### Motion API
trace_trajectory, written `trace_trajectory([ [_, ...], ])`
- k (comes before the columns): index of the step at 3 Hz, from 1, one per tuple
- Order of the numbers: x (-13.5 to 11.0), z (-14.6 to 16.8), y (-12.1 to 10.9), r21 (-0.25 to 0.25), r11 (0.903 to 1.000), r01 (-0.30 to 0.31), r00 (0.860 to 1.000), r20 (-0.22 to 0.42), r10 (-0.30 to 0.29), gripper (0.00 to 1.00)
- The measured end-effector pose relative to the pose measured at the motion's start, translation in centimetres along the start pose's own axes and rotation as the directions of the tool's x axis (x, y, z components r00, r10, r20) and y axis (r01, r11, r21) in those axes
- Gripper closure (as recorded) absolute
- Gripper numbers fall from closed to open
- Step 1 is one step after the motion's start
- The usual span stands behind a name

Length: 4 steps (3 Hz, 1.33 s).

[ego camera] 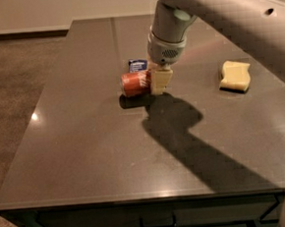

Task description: Move coke can near rxbar blueberry

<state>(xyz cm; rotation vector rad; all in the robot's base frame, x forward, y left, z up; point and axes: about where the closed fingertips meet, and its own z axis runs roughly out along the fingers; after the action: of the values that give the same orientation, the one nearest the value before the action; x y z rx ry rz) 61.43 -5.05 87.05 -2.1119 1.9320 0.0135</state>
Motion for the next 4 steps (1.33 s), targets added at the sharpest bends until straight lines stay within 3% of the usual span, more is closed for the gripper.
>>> trace_trajectory([
  [3, 1.1, 1.6, -1.1, -0.008, 0.9999, 0.009, 1.0, -0.023, -0.009, 0.13],
  [4, 1.0, 1.8, -1.1, -0.009, 0.9999, 0.009, 1.0, -0.022, -0.01, 0.0],
])
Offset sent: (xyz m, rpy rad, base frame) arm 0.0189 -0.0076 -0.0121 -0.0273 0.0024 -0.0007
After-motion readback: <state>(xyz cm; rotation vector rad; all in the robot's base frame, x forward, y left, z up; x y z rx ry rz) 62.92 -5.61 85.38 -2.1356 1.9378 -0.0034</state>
